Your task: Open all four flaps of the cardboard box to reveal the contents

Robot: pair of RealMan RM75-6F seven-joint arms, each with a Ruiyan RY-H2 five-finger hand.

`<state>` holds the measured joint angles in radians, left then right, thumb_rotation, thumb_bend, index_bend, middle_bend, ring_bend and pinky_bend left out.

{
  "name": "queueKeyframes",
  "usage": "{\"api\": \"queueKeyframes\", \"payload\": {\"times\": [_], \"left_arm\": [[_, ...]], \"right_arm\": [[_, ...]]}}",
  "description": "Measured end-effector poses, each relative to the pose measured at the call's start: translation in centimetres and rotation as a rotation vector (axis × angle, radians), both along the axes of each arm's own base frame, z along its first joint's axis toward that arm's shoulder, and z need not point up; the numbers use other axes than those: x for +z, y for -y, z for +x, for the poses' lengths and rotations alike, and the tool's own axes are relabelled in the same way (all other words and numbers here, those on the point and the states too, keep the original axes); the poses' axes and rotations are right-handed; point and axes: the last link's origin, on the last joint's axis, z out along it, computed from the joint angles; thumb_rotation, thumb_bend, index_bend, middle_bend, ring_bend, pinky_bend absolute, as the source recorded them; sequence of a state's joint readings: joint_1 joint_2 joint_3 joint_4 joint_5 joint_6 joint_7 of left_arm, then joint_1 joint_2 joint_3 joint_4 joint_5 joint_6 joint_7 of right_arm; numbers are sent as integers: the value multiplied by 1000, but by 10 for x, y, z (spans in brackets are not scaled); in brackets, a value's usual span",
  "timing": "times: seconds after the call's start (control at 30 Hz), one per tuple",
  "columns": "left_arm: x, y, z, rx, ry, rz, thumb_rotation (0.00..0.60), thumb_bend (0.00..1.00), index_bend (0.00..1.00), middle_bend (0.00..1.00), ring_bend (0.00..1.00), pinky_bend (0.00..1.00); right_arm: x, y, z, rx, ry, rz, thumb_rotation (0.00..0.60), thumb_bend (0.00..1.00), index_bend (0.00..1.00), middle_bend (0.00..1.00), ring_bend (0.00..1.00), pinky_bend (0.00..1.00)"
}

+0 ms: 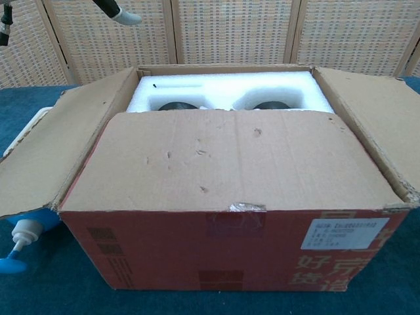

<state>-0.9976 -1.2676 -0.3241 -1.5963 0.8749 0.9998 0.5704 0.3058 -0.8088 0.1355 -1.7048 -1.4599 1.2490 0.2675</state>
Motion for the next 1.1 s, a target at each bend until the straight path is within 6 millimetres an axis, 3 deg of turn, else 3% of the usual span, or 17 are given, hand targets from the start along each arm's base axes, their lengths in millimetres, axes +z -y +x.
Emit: {"api": "queueKeyframes", "payload": {"times": [0.2,0.37,0.5,0.73,1.1], "left_arm": [[0,13,2,20,52,-100,469,523,231,0,0,0],[-2,26,2,45,87,-194,306,541,315,0,0,0],[-6,38,2,66,115,-268,277,536,372,0,0,0],[-14,56,-2,95,137,-358,270,513,432,0,0,0],[-28,79,-12,105,121,-445,260,485,436,0,0,0]], "right_arm": [[0,-2,0,-1,1,-1,600,878,2,0,0,0],[0,-4,0,-3,2,0,600,878,2,0,0,0],[0,-5,0,-3,4,-1,600,878,2,0,0,0],[0,-6,-1,-8,7,-4,600,878,2,0,0,0],[0,-8,-3,-13,11,-5,600,878,2,0,0,0]]}}
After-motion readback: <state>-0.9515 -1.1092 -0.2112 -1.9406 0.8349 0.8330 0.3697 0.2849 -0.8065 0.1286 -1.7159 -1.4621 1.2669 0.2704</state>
